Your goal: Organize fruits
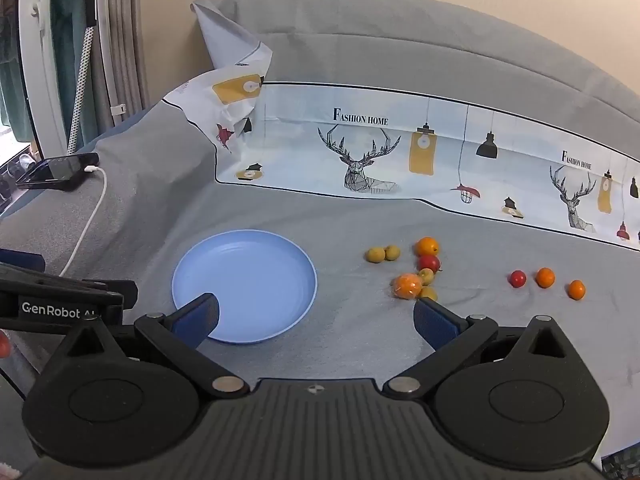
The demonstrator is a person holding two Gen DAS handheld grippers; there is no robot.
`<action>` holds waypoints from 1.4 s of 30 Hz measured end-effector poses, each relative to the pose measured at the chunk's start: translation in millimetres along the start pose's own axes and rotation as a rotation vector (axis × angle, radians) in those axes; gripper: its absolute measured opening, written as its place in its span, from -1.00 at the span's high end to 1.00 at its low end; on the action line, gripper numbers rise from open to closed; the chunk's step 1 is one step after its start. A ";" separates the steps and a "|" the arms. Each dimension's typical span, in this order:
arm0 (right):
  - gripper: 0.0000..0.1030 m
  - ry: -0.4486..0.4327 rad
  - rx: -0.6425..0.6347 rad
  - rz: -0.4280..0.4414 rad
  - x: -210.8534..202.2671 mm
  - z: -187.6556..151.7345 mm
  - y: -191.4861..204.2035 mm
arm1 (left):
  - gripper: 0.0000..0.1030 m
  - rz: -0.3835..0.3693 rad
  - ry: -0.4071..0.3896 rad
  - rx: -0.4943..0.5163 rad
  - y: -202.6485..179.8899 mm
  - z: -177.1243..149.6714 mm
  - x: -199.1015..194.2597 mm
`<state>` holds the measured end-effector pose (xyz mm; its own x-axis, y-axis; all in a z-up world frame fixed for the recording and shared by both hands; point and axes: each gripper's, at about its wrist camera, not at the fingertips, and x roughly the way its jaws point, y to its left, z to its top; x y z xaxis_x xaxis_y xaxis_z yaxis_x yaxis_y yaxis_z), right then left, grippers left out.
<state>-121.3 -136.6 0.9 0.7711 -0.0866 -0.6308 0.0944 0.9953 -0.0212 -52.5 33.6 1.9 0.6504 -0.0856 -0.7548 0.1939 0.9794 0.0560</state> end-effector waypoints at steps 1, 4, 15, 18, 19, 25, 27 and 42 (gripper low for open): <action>-0.99 -0.003 -0.003 0.000 -0.3 0.2 0.8 | -1.00 0.002 0.001 -0.001 -0.7 -0.6 -0.2; -0.99 -0.008 -0.012 0.002 -1.1 1.2 3.3 | -1.00 0.010 -0.004 0.000 -1.9 -1.1 -0.5; -0.99 -0.008 -0.007 -0.003 -0.3 3.8 2.8 | -1.00 0.020 0.005 0.004 -5.8 -2.2 0.2; -0.99 -0.004 -0.006 -0.008 0.1 3.6 3.9 | -1.00 0.021 0.007 0.003 -6.3 -2.3 0.3; -0.99 -0.005 -0.007 -0.007 0.6 3.8 3.8 | -1.00 0.023 0.008 0.003 -6.4 -2.2 0.3; -0.99 -0.025 -0.008 -0.004 0.1 1.5 4.5 | -1.00 0.024 0.008 0.004 -5.9 -1.0 -0.5; -0.99 -0.018 -0.005 -0.006 0.5 1.5 4.3 | -1.00 0.025 0.007 0.004 -5.3 -1.3 -0.7; -0.99 -0.013 0.005 0.002 -0.4 2.2 4.2 | -1.00 0.024 0.007 0.001 -4.2 -3.0 0.4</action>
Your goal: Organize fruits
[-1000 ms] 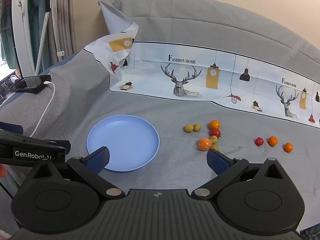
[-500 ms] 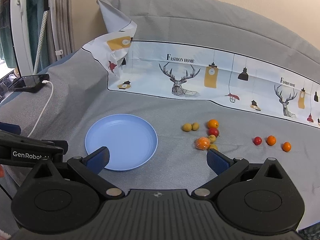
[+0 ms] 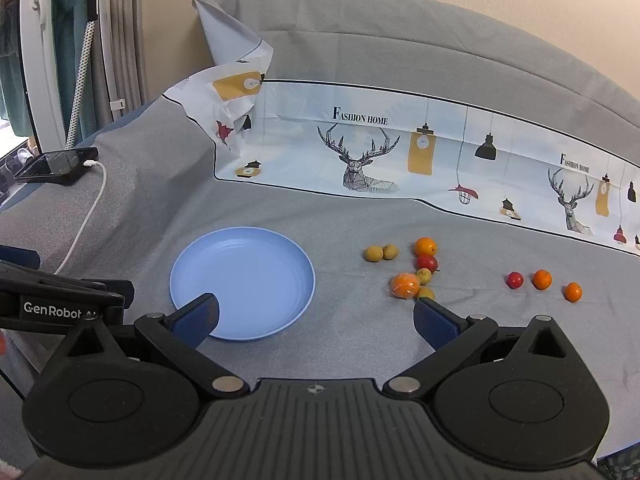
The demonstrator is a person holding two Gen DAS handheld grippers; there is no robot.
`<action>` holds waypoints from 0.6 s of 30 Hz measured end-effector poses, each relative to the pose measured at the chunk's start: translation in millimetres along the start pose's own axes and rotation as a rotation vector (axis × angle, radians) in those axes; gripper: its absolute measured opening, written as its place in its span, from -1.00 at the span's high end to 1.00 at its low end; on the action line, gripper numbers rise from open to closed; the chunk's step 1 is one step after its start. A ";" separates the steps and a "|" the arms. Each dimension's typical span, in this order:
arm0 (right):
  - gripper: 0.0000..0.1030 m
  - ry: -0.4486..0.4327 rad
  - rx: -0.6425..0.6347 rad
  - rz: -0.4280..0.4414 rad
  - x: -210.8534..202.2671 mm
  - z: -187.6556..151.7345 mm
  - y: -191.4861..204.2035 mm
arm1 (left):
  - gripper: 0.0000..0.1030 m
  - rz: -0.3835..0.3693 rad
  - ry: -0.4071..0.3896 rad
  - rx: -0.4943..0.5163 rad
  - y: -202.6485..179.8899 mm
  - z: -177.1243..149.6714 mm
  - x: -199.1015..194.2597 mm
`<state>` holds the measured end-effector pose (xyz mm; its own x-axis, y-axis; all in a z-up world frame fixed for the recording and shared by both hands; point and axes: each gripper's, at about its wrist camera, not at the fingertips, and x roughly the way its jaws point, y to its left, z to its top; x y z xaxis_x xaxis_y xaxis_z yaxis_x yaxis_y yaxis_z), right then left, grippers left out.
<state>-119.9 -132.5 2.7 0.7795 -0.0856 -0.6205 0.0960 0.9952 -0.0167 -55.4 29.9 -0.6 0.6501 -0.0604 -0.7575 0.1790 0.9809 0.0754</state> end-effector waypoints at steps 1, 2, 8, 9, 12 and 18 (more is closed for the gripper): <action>-0.99 -0.003 0.006 0.005 -0.3 -0.2 -0.2 | -1.00 0.000 0.000 0.001 0.0 -0.2 -0.1; -0.99 -0.002 0.005 0.005 -0.2 0.2 -0.1 | -1.00 0.001 0.000 0.002 0.1 -0.6 0.0; -0.99 0.008 0.008 0.006 0.9 0.0 -0.2 | -1.00 0.001 0.003 0.001 0.1 -0.6 0.0; -0.99 0.008 0.009 0.007 1.0 -0.2 0.1 | -1.00 0.002 0.003 0.000 0.2 -0.6 0.1; -0.99 0.008 0.003 0.004 1.5 -0.9 0.2 | -1.00 0.002 0.005 -0.001 0.3 -1.0 1.0; -0.99 0.009 -0.007 -0.006 2.3 -1.7 1.6 | -1.00 0.003 0.008 0.000 0.2 -1.4 2.5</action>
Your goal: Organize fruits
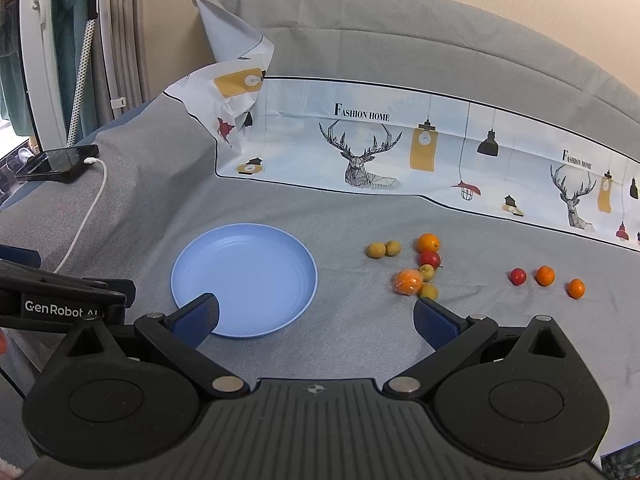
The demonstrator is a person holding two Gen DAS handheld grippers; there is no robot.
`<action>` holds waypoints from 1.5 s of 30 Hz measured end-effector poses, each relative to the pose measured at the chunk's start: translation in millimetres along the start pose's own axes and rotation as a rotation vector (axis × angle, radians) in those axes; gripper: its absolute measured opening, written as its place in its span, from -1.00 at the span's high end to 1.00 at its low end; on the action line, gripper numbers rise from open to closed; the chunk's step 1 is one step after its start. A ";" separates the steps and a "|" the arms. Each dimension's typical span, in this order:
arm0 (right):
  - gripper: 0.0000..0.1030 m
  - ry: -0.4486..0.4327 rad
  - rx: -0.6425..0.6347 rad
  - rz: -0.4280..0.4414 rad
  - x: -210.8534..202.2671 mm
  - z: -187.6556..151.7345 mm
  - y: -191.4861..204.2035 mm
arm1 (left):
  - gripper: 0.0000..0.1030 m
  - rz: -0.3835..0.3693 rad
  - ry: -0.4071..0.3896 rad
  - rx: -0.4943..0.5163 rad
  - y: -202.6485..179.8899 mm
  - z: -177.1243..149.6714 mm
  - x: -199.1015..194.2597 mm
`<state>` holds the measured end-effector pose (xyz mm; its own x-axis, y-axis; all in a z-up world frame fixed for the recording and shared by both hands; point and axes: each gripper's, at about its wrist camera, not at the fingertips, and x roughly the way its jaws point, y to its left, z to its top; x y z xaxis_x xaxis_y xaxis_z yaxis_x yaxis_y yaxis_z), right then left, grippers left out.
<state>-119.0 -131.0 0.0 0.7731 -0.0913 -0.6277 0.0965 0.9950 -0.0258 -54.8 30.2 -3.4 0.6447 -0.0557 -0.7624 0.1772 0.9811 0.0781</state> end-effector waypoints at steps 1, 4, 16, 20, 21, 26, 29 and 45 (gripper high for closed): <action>-0.99 0.000 0.001 0.001 0.0 0.3 -0.1 | -1.00 0.001 0.000 0.000 -0.1 0.1 0.1; -0.99 0.000 0.006 0.009 0.1 -0.4 -0.3 | -1.00 0.001 0.000 0.000 -0.1 0.1 0.2; -0.99 0.021 0.019 0.014 4.1 -1.1 -4.4 | -1.00 0.005 0.016 0.013 -4.1 -0.3 5.0; -0.99 0.012 0.041 0.009 5.9 -2.7 -12.0 | -1.00 0.009 0.018 0.031 -9.4 0.2 6.4; -0.99 0.010 0.048 0.009 6.3 -3.3 -14.1 | -1.00 0.009 0.021 0.034 -10.8 0.6 7.1; -0.99 0.004 0.094 0.010 9.2 -8.0 -30.4 | -1.00 0.011 0.032 0.066 -24.9 1.6 10.2; -0.99 -0.004 0.127 0.002 11.2 -11.1 -42.1 | -1.00 0.011 0.032 0.091 -36.1 2.9 11.2; -0.99 -0.100 0.322 -0.283 10.1 -38.5 -186.4 | -1.00 -0.212 -0.097 0.131 -160.8 39.7 28.4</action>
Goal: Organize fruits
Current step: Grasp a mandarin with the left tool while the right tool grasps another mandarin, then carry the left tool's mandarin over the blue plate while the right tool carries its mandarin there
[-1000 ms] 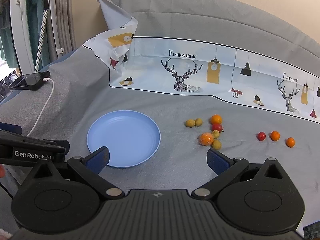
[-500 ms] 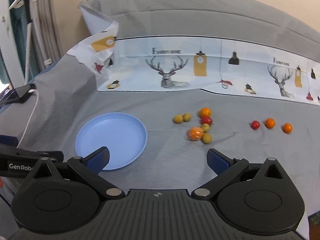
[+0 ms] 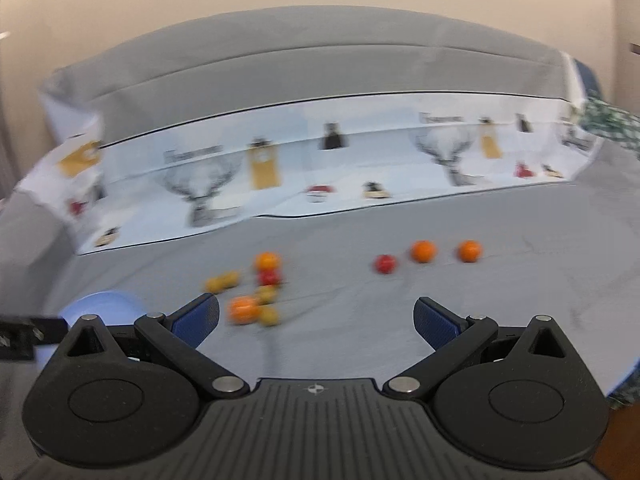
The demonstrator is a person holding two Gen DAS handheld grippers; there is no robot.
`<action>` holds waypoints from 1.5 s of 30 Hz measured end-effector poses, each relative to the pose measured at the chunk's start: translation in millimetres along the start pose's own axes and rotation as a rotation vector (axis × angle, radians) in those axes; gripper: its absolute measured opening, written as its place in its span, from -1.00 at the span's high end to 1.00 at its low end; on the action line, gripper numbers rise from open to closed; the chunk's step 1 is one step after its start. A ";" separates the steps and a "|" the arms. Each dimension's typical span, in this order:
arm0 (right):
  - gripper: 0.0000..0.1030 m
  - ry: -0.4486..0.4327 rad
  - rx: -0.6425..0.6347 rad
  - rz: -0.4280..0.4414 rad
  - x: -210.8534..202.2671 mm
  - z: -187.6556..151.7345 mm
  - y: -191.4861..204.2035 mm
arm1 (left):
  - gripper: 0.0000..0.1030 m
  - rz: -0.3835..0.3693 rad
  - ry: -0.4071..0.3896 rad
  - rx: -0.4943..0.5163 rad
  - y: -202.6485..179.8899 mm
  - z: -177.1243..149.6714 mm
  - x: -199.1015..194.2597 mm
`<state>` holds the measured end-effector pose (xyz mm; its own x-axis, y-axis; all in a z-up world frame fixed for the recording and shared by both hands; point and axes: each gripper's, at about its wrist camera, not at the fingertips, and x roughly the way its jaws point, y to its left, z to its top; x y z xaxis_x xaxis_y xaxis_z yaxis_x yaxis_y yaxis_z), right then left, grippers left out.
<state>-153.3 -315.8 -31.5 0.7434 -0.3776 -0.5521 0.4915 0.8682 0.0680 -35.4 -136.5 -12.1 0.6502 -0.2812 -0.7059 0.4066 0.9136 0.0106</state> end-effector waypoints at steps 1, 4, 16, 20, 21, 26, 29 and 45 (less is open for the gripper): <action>-0.99 0.008 0.011 -0.019 5.1 0.9 -11.0 | -1.00 -0.026 0.012 0.000 -11.5 5.6 11.0; -0.99 0.053 0.060 -0.085 31.7 5.7 -44.4 | -1.00 -0.061 0.097 0.013 -43.3 19.5 54.8; -0.99 0.175 0.161 -0.268 232.8 31.7 -164.5 | -1.00 -0.067 0.277 0.131 -69.1 31.5 216.4; -0.99 0.226 0.159 -0.287 283.8 25.6 -174.6 | -1.00 -0.049 0.293 0.177 -65.7 31.5 241.2; -0.99 0.229 0.157 -0.288 292.5 23.8 -174.7 | -1.00 -0.050 0.302 0.178 -64.4 31.1 247.1; -0.99 0.232 0.135 -0.295 325.9 19.9 -172.8 | -0.97 -0.077 0.354 0.162 -60.2 27.5 267.0; -0.99 0.207 0.149 -0.282 339.1 17.5 -173.3 | -0.87 -0.073 0.355 0.175 -61.0 23.7 272.3; 0.27 0.149 0.225 -0.202 293.4 35.3 -175.0 | 0.17 -0.152 0.256 0.153 -73.7 43.0 215.8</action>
<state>-5.2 -589.9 -176.1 0.5546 -0.4688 -0.6875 0.7221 0.6817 0.1177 102.5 -277.1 -134.7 0.3998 -0.3102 -0.8625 0.5912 0.8064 -0.0160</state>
